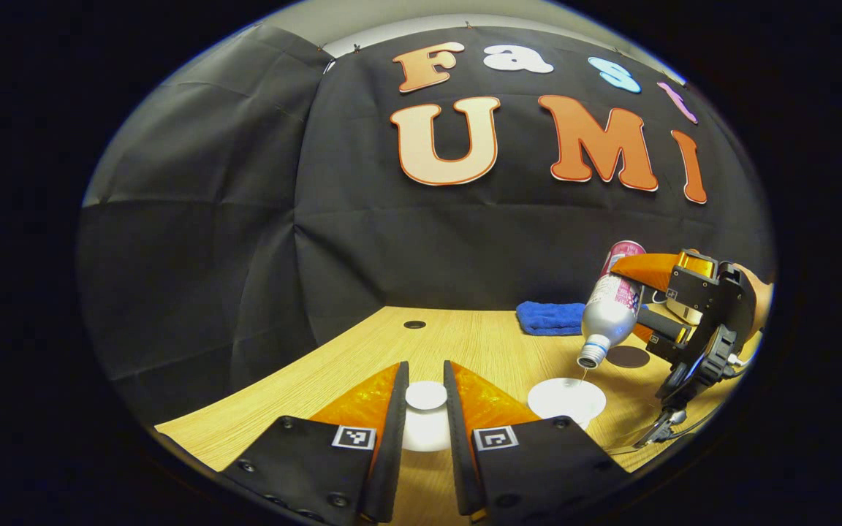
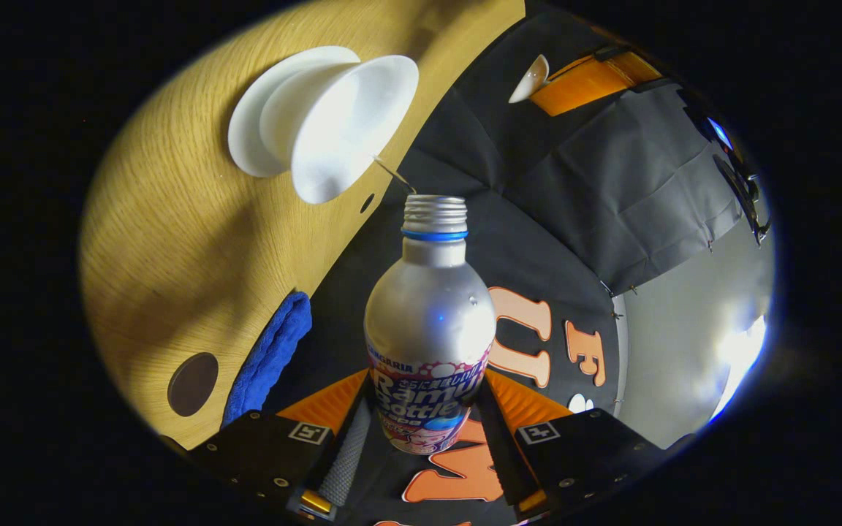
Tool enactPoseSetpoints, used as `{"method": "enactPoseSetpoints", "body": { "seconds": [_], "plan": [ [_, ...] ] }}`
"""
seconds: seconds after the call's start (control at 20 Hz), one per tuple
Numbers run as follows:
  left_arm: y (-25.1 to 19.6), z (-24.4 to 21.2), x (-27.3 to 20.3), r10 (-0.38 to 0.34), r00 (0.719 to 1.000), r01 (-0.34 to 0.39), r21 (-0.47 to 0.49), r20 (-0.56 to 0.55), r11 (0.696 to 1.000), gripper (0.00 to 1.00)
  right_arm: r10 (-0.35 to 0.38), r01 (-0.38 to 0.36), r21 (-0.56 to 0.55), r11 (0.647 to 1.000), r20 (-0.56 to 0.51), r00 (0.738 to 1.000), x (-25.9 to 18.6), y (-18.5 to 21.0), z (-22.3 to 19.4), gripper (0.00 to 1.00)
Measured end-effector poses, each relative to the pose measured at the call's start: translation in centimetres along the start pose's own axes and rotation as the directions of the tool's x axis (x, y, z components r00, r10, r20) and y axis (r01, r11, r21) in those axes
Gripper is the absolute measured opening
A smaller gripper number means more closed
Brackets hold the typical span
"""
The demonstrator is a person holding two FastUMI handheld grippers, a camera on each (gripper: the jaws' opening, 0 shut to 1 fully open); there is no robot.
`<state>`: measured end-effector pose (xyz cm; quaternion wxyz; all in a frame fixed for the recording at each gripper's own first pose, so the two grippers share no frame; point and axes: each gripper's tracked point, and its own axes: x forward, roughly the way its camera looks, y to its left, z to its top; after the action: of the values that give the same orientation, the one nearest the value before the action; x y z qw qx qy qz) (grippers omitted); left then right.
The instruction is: Open the teacup lid with one hand, grasp the water bottle and pour water into the teacup with the other hand; after pouring, place the water bottle on the coaster and then close the teacup lid.
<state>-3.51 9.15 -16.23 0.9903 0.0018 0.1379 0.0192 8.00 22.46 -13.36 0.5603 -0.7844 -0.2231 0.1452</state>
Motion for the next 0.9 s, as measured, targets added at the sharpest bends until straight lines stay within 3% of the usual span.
{"method": "enactPoseSetpoints", "body": {
  "seconds": [0.4, 0.65, 0.85, 0.9],
  "plan": [
    [-0.4, 1.1, -0.1, -0.001, 1.0, 0.001, 0.007, 0.026, 1.0, 0.31, 0.017, -0.016, 0.135, 0.991, -0.006, 1.0, -0.6, 0.1, 0.0, 0.78],
    [-1.3, 1.6, 0.0, -0.018, 0.999, 0.018, 0.004, 0.039, 1.0, 0.35, 0.034, -0.008, 0.341, 0.94, -0.072, 0.997, -0.8, -0.2, -1.4, 0.78],
    [-2.1, 2.5, 0.1, -0.032, 0.998, 0.032, 0.004, 0.058, 0.999, 0.31, 0.002, 0.063, 0.458, 0.887, -0.141, 0.99, -0.9, -1.7, -3.7, 0.78],
    [-2.5, 2.6, 0.1, -0.039, 0.997, 0.038, 0.005, 0.063, 0.999, 0.35, -0.001, 0.081, 0.49, 0.868, -0.16, 0.987, -0.8, -1.8, -4.3, 0.78]
  ]
}}
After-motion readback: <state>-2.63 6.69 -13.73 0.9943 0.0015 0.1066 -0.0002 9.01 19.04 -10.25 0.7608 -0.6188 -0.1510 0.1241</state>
